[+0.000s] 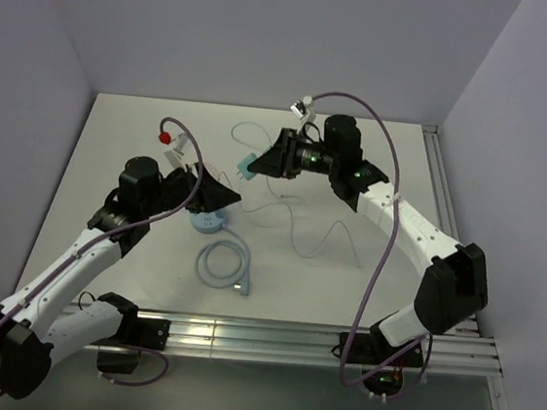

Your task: Insert the plug

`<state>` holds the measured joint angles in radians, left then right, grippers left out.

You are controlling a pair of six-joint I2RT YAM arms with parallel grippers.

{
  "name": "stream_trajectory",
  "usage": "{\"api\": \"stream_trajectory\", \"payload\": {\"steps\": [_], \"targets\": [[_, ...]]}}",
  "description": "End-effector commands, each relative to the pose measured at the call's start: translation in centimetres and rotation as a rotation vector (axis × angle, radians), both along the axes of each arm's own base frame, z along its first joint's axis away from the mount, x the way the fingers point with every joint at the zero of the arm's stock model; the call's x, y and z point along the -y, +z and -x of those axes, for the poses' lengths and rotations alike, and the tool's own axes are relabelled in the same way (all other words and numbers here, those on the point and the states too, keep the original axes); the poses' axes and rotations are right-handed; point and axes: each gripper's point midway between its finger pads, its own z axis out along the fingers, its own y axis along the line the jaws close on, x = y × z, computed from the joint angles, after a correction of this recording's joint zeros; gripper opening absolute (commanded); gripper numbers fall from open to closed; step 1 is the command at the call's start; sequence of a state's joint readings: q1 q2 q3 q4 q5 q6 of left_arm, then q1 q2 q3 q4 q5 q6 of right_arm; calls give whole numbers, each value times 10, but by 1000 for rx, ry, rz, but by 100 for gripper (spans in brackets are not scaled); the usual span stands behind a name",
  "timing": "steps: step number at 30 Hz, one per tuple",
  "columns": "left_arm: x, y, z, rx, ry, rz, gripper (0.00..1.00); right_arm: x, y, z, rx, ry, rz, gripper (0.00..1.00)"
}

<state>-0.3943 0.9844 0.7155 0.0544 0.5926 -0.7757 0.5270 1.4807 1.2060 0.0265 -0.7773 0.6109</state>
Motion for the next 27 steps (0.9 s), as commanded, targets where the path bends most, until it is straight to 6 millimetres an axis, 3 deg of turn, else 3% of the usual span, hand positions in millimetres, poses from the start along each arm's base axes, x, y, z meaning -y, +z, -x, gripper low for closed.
{"api": "stream_trajectory", "payload": {"steps": [1, 2, 3, 4, 5, 6, 7, 8, 9, 10, 11, 19, 23, 27], "targets": [[-51, -6, -29, -13, 345, -156, 68, -4, -15, -56, 58, -155, 133, 0], [-65, -16, -35, -39, 438, -184, 67, -9, -3, -70, 83, -180, 127, 0], [-73, -28, -33, -87, 481, -207, 59, -13, -6, -79, 91, -194, 155, 0], [-80, -40, -30, -137, 529, -197, 54, -13, -36, -99, 48, -270, 256, 0], [-89, -49, -32, -154, 585, -207, 49, -19, -18, -113, 106, -307, 270, 0], [-92, -54, -30, -169, 599, -200, 42, -36, -20, -110, 112, -309, 300, 0], [-100, -69, -28, -208, 650, -210, 40, -37, -43, -122, 89, -379, 388, 0], [-105, -78, -28, -225, 676, -222, 36, -49, -23, -126, 118, -407, 368, 0], [-114, -86, -30, -237, 727, -245, 25, -68, -35, -121, 110, -398, 397, 0], [-119, -98, -29, -269, 752, -265, 22, -72, -40, -120, 105, -426, 429, 0], [-123, -105, -28, -285, 765, -280, 20, -81, -32, -120, 107, -446, 414, 0], [-147, -150, -27, -380, 863, -343, 28, -135, -79, -79, 51, -432, 480, 0], [-154, -168, -24, -428, 891, -349, 32, -140, -83, -66, 95, -468, 512, 0], [-154, -184, -25, -471, 886, -338, 33, -134, -63, -56, 150, -493, 499, 0]]}}
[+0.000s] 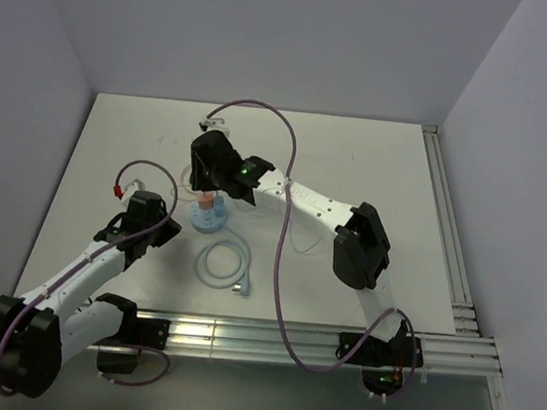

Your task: Insert the plug

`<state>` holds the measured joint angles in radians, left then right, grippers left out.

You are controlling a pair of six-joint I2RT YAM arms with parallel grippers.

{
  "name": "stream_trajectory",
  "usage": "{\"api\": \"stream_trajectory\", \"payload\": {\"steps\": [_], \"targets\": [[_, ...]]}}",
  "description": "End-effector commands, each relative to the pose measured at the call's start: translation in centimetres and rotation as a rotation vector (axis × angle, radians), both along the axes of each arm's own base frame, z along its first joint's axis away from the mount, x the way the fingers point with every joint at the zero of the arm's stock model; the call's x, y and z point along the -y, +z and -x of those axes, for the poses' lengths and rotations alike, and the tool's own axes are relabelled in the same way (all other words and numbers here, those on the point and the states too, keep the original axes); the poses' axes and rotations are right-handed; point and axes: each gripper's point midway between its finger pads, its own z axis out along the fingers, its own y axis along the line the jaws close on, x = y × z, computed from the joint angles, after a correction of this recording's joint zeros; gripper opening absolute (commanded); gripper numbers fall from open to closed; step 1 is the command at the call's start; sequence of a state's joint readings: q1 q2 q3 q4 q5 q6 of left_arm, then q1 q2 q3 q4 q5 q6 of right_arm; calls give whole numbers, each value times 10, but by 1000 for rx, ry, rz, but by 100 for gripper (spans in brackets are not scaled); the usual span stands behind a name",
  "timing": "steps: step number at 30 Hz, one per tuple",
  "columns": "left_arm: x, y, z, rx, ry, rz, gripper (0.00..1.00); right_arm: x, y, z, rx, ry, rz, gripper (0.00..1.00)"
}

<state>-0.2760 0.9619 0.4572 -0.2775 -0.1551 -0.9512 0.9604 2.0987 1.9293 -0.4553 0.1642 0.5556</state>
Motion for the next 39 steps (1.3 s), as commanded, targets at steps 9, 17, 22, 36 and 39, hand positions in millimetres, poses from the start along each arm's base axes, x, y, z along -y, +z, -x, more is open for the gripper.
{"api": "stream_trajectory", "payload": {"steps": [9, 17, 22, 36, 39], "targets": [[16, -11, -27, 15, -12, 129, 33, 29, 41, 28, 154, -1, 26, 0], [20, -16, -29, 2, -20, 160, 34, 33, 22, 52, 139, 94, 33, 0], [18, -14, -30, 8, -18, 154, 34, 24, 11, 53, 118, 102, 51, 0], [-5, -12, -27, 12, 102, 114, 36, -3, -15, 52, 85, 169, 89, 0], [-9, -17, -30, -4, 121, 94, 36, -8, -23, 44, 84, 124, 103, 0]]}}
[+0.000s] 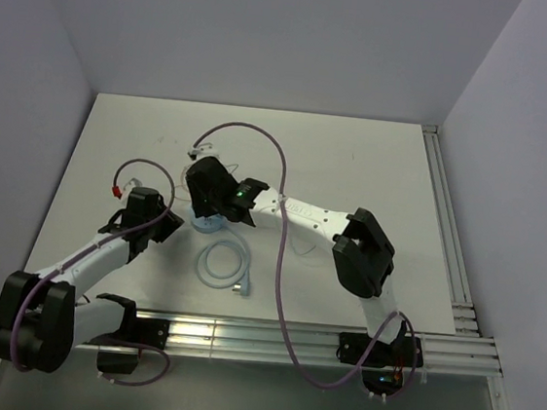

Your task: Insert the plug

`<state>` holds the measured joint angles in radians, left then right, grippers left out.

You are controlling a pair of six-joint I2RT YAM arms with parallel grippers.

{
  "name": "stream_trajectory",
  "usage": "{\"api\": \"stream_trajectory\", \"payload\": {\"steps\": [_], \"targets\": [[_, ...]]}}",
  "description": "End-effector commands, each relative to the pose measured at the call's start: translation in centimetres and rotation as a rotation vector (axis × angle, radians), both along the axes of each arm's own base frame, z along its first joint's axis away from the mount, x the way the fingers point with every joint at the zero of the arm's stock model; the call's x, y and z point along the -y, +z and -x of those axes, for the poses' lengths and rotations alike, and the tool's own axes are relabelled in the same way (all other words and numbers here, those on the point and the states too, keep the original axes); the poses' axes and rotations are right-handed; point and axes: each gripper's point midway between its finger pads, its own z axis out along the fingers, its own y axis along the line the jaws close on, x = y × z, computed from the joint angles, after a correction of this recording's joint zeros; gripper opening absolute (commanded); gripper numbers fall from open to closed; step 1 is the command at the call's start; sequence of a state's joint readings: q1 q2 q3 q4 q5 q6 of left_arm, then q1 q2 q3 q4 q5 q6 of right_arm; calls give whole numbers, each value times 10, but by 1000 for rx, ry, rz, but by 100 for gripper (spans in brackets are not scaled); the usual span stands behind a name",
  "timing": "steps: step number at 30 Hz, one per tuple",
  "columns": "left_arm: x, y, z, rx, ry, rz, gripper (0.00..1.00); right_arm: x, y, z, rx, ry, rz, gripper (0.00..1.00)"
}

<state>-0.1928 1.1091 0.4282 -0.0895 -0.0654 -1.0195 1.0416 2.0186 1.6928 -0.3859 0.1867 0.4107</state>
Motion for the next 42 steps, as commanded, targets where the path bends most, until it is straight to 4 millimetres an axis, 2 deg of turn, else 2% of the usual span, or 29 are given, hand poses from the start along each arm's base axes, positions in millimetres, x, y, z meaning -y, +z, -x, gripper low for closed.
{"api": "stream_trajectory", "payload": {"steps": [1, 6, 12, 19, 22, 27, 32, 37, 38, 40, 41, 42], "targets": [[-10, -4, -6, -16, 60, -28, 36, -20, 14, -10, 37, -35, -49, 0], [-18, -10, -5, -58, 114, -44, 36, -27, 12, -23, 52, -99, -56, 0], [-28, -19, 3, -107, 169, -60, 36, -27, -6, -30, 49, -166, -21, 0], [-28, -9, 9, -69, 194, -20, 36, -32, -24, -30, 40, -190, 17, 0], [-29, 1, 10, -33, 201, -11, 37, -32, -31, -32, 41, -211, 37, 0], [-33, 5, 11, -14, 227, -15, 37, -26, -32, -37, 64, -298, 59, 0], [-32, -3, 12, -42, 223, -18, 37, -17, -37, -41, 71, -385, 78, 0], [-31, -4, 9, -58, 204, -32, 37, -7, -45, -35, 60, -380, 116, 0], [-31, -4, 8, -56, 202, -32, 36, -2, -53, -32, 53, -378, 133, 0], [-30, -2, 7, -47, 202, -27, 36, 2, -51, -27, 46, -363, 127, 0], [-30, -2, 7, -47, 201, -26, 36, 11, -62, -22, 38, -357, 158, 0], [-29, -1, 6, -42, 199, -22, 36, 14, -54, -21, 44, -357, 142, 0]]}}
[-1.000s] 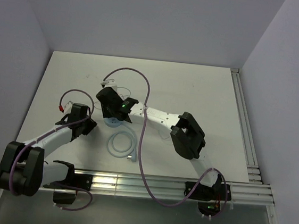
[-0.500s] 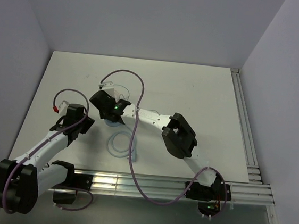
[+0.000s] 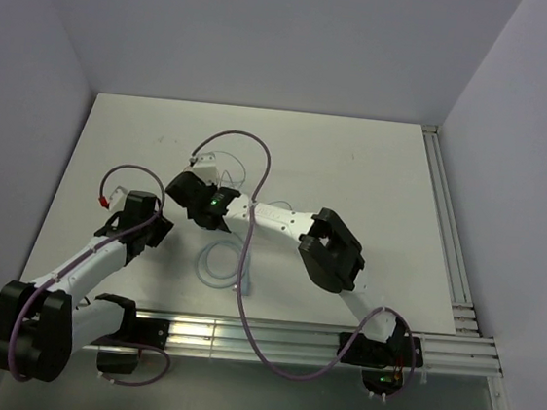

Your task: Insert the plug

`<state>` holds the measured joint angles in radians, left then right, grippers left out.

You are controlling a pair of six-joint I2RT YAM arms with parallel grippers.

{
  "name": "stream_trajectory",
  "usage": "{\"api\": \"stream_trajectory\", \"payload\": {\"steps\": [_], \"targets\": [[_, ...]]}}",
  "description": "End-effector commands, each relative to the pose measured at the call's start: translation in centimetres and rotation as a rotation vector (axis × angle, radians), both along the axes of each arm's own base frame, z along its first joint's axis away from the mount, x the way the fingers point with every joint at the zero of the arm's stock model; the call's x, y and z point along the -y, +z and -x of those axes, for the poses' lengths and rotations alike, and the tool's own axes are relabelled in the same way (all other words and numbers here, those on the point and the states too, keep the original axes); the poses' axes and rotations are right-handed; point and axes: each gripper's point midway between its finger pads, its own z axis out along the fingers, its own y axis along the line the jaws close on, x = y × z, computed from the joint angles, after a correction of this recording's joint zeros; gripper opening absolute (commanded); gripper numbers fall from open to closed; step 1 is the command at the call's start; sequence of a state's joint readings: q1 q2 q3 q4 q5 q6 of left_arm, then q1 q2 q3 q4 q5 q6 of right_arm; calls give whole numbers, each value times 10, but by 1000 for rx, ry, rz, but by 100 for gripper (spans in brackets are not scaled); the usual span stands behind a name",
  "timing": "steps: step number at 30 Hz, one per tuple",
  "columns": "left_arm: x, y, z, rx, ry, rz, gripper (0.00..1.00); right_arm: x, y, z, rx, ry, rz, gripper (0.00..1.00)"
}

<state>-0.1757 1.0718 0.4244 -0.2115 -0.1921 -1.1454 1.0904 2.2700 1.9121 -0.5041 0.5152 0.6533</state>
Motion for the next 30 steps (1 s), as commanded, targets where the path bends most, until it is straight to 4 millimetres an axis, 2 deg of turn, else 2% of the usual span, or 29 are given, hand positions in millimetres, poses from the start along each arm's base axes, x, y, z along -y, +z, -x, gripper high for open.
{"api": "stream_trajectory", "payload": {"steps": [1, 2, 3, 5, 7, 8, 13, 16, 22, 23, 25, 27, 28, 29, 30], "targets": [[-1, 8, -7, 31, -2, -6, 36, 28, -3, 11, -8, -15, 56, 0], [0, 9, -7, 32, -6, -1, 36, 37, -12, 15, -16, -11, 81, 0], [0, 8, -7, 29, -7, 0, 36, 39, -5, 17, -10, -4, 69, 0], [2, 7, -7, 28, -22, 1, 35, 49, -15, 24, -23, 11, 89, 0], [3, 6, -6, 25, -33, 1, 34, 55, -12, 27, -22, 22, 84, 0], [4, 7, -6, 26, -36, 0, 34, 61, -20, 31, -33, 31, 102, 0], [7, 7, -4, 36, -57, 14, 33, 75, -20, 36, -12, 60, 121, 0], [11, 9, -5, 50, -70, 29, 32, 78, -14, 32, 8, 52, 109, 0], [17, 15, -6, 74, -118, 40, 32, 112, -10, 11, 20, 36, 142, 0], [18, 16, -6, 80, -126, 42, 32, 111, -2, 6, 42, 49, 123, 0], [22, 19, -7, 108, -156, 48, 31, 123, -1, -4, 48, 73, 146, 0], [28, 22, -6, 133, -189, 65, 31, 124, 13, -10, 70, 99, 114, 0], [30, 25, -8, 155, -200, 71, 31, 121, 14, -7, 71, 144, 110, 0], [34, 29, -9, 172, -221, 85, 31, 114, 29, -7, 102, 167, 63, 0], [36, 29, -8, 183, -235, 86, 31, 109, 33, -5, 109, 190, 43, 0]]}}
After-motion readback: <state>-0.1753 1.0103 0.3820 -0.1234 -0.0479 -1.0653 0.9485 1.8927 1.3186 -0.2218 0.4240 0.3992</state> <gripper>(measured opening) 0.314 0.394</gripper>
